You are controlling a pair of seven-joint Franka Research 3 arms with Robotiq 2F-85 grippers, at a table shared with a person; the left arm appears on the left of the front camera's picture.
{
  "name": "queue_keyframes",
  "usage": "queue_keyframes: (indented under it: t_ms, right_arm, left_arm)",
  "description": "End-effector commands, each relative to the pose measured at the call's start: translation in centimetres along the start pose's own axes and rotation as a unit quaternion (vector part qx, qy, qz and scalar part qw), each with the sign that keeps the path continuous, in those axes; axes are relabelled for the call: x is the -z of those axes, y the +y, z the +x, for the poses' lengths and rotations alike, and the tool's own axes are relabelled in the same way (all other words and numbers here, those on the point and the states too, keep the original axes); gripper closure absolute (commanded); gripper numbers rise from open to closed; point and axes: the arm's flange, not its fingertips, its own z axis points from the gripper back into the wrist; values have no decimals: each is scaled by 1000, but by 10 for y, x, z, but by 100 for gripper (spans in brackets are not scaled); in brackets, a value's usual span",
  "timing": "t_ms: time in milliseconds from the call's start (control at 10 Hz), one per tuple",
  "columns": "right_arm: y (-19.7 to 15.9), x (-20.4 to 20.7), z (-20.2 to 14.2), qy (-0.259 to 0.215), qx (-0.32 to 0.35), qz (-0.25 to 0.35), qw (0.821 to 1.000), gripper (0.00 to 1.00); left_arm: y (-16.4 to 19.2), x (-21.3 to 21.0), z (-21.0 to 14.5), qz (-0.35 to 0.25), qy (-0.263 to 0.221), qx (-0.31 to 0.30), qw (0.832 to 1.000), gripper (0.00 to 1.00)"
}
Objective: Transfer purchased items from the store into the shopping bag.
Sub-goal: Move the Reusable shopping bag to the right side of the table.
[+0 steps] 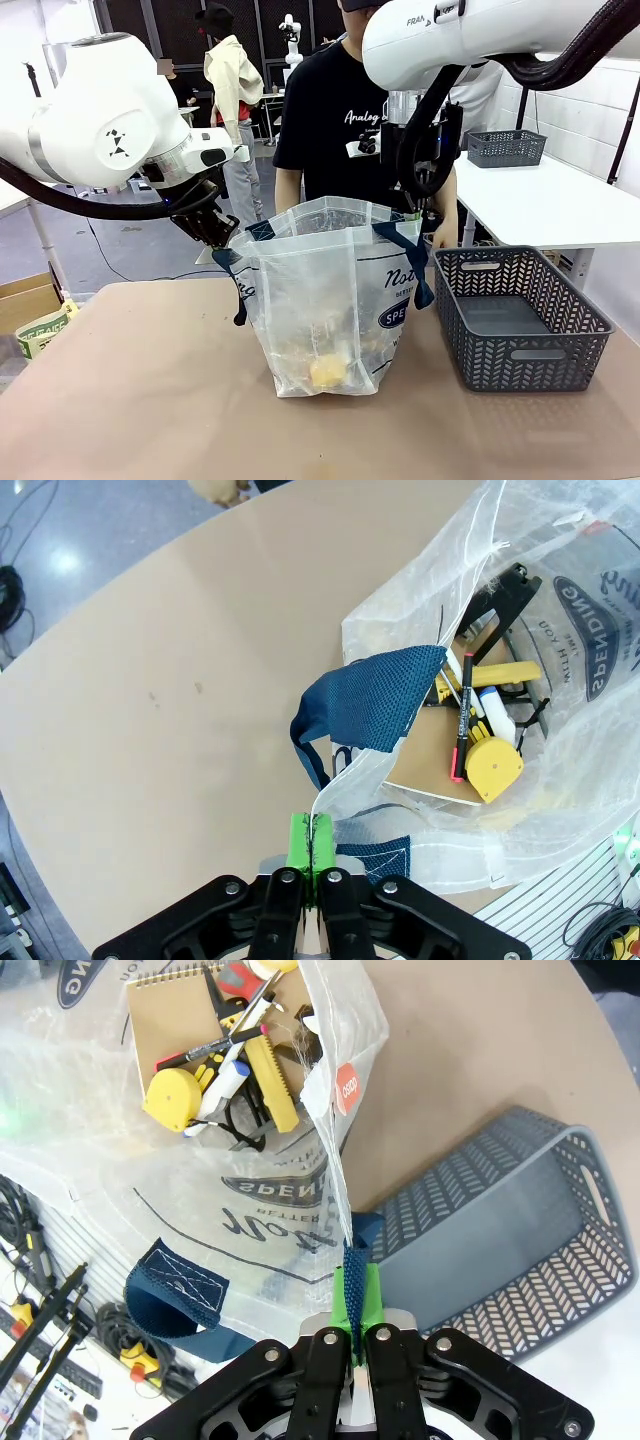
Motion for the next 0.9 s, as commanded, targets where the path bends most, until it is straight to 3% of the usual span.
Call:
queue_keyframes:
  t_ms: [0, 800]
  right_arm:
    - [0, 1, 0, 0, 0, 0, 1000, 100]
    - [0, 1, 0, 0, 0, 0, 1000, 100]
  left_arm:
    - [0, 0, -1, 0, 0, 0, 1000, 100]
    - [0, 0, -1, 0, 0, 0, 1000, 100]
